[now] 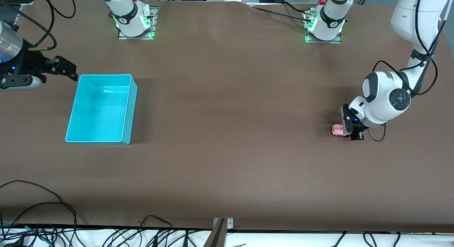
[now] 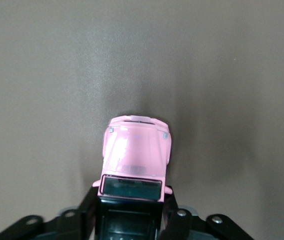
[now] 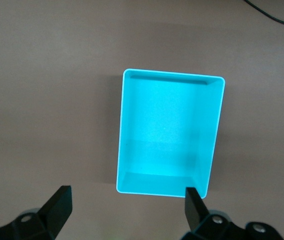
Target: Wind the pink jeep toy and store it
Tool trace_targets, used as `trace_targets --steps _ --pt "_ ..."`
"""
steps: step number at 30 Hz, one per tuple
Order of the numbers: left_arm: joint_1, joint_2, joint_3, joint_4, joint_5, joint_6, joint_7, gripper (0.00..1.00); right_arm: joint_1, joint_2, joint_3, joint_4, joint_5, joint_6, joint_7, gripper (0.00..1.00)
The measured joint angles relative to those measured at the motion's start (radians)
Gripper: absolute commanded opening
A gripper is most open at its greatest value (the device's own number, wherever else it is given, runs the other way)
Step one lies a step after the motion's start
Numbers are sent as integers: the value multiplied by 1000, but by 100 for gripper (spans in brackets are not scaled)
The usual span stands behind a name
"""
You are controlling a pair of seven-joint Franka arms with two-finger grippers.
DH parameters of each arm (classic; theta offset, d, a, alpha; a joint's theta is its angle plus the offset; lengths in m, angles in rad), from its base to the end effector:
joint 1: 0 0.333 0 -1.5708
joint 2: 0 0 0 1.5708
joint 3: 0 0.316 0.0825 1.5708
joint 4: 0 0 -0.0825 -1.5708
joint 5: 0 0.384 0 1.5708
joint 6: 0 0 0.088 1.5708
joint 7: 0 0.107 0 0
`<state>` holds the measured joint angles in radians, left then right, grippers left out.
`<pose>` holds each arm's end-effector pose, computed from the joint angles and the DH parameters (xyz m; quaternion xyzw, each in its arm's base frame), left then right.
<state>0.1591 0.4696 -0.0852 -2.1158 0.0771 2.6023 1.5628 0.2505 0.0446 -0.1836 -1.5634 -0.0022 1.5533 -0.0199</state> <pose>0.5779 0.0410 0.1904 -0.7161 0.6979 -0.0060 0.0078 0.5637 0.0398 0.6019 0.9987 0.0434 -0.0268 0.0058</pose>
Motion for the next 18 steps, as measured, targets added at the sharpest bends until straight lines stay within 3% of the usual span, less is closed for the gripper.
trace_targets --steps 18 --pt "5 1 1 1 0 0 -2 13 0 0 -1 0 0 0 0 100"
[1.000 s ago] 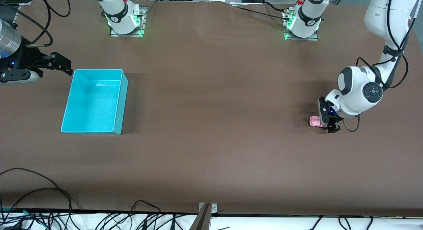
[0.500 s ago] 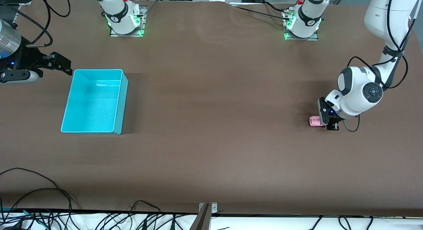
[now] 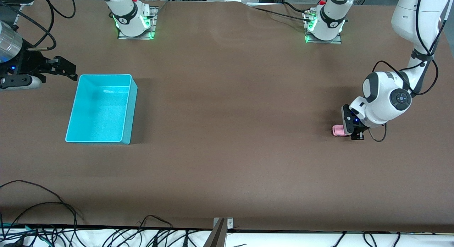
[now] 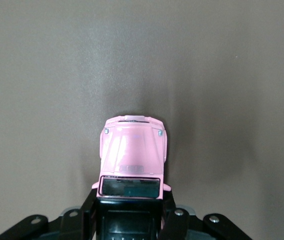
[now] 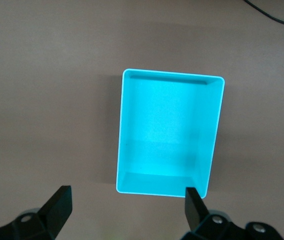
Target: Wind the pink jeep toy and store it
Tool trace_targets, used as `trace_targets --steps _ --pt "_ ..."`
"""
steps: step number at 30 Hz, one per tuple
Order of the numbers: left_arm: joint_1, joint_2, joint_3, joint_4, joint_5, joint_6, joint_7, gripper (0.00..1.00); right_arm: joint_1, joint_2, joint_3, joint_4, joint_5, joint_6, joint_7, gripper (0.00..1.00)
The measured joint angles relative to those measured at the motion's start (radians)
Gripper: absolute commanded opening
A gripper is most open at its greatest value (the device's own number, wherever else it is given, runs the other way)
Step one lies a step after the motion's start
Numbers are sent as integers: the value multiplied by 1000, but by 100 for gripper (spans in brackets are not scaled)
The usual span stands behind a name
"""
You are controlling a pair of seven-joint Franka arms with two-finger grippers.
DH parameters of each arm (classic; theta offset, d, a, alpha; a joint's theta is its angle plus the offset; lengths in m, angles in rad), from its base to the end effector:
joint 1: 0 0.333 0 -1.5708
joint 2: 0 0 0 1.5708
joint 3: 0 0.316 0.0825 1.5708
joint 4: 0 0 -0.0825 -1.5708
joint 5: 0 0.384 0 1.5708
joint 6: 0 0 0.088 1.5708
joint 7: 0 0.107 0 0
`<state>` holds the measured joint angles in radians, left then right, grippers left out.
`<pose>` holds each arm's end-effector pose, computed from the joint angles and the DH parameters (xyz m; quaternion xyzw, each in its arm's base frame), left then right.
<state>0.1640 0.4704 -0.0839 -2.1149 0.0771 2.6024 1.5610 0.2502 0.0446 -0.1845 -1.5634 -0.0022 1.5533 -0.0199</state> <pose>0.5779 0.0446 0.1902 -0.7188 0.6951 -0.0059 0.0080 0.5638 0.0392 0.6019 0.9987 0.0428 -0.0268 0.0058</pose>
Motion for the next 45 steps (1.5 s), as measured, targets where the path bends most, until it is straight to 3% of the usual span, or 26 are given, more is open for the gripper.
trace_targets --steps 11,33,45 --pt "27 3 3 3 0 0 8 12 0 0 0 0 0 0 0 100" --pt "249 55 5 91 0 -14 258 12 0 0 0 0 0 0 0 100" --pt "308 74 3 123 0 -13 336 12 0 0 0 0 0 0 0 100"
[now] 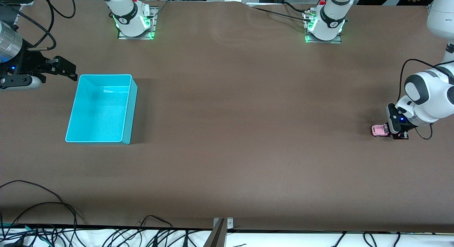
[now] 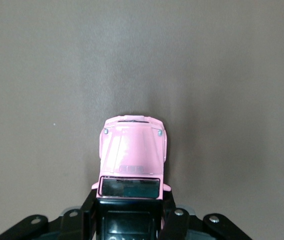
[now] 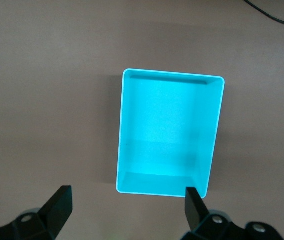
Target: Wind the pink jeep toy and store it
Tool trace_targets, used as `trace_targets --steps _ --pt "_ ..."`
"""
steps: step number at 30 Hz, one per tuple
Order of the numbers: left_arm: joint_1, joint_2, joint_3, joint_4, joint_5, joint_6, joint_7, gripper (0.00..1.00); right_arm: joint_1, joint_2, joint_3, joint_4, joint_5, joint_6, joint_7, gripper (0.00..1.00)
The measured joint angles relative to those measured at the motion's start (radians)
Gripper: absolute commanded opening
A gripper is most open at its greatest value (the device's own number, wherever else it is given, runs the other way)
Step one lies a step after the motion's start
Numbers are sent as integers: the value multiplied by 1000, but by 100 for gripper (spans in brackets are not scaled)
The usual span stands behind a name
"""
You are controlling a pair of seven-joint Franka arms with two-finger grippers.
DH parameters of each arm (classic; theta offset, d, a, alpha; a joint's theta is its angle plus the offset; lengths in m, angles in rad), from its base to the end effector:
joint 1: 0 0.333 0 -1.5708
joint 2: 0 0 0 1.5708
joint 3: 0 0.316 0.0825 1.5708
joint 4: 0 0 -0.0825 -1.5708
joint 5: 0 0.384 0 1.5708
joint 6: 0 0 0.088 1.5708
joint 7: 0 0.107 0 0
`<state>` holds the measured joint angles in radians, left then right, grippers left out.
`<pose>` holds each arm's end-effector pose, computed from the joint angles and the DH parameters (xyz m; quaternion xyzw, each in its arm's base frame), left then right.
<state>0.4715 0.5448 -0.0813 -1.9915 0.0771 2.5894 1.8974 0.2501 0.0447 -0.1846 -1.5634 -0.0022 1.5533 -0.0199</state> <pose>0.5683 0.2335 0.1905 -0.7110 0.7026 -0.0113 0.0255 0.5638 0.0391 0.6019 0.9987 0.0427 -0.0269 0.0058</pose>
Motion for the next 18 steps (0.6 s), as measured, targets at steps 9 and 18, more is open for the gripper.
trace_targets --steps 9,18 --pt "18 8 -1 12 0 0 25 12 0 0 0 0 0 0 0 100" --pt "25 11 -1 17 0 0 33 12 0 0 0 0 0 0 0 100"
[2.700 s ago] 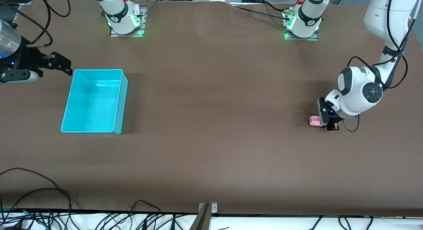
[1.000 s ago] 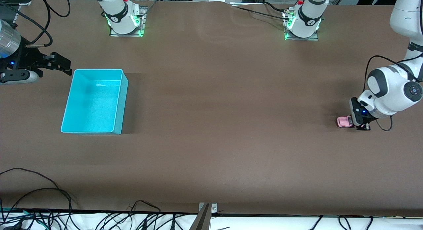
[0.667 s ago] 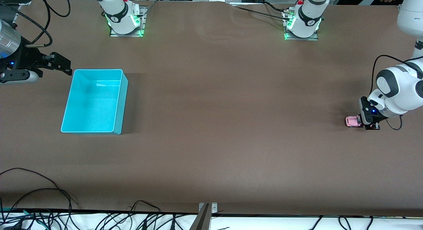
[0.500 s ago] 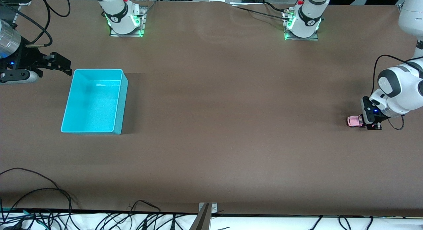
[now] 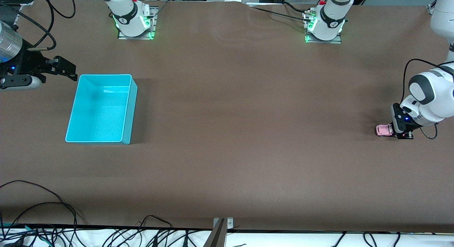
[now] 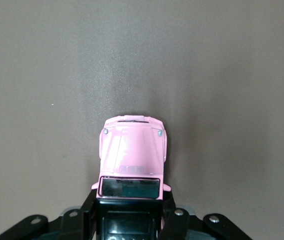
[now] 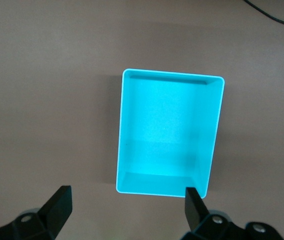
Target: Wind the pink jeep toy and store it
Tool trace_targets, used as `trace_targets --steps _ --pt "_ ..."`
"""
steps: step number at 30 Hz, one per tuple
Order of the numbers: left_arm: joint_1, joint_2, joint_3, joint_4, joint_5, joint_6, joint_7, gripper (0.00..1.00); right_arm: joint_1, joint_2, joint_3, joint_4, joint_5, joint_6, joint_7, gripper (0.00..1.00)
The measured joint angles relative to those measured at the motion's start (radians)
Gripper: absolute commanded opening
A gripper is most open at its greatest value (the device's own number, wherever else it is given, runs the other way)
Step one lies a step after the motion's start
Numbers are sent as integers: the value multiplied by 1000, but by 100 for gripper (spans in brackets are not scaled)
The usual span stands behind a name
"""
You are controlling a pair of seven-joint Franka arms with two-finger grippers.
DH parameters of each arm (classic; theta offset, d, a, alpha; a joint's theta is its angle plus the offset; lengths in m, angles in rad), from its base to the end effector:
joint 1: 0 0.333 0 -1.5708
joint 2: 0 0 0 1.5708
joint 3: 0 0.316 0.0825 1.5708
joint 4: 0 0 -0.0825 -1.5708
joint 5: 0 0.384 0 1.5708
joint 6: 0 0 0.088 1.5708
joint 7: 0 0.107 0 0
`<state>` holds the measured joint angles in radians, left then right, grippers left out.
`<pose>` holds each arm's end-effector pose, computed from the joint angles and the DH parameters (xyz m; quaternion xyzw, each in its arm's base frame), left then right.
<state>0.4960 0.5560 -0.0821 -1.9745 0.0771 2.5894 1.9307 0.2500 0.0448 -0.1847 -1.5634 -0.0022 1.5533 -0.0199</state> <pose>0.5668 0.2490 0.1902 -0.7079 0.7056 -0.0122 0.0284 0.5638 0.0390 0.6018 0.9987 0.0426 -0.0269 0.0058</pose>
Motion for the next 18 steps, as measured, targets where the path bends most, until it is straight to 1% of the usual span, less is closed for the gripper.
trace_targets --steps 2,3,4,7,8,13,18 --pt "0 0 0 0 0 -1 0 15 0 0 0 0 0 0 0 100" --pt "0 0 0 1 0 -1 0 20 0 0 0 0 0 0 0 100" --pt "0 0 0 1 0 -1 0 30 0 0 0 0 0 0 0 100" --pt "0 1 0 4 0 -5 1 79 0 0 0 0 0 0 0 100" --pt "0 2 0 6 0 -9 1 100 0 0 0 0 0 0 0 100" --pt "2 24 0 25 0 -70 3 100 0 0 0 0 0 0 0 100" --pt "3 45 -3 82 0 -154 5 100 0 0 0 0 0 0 0 100"
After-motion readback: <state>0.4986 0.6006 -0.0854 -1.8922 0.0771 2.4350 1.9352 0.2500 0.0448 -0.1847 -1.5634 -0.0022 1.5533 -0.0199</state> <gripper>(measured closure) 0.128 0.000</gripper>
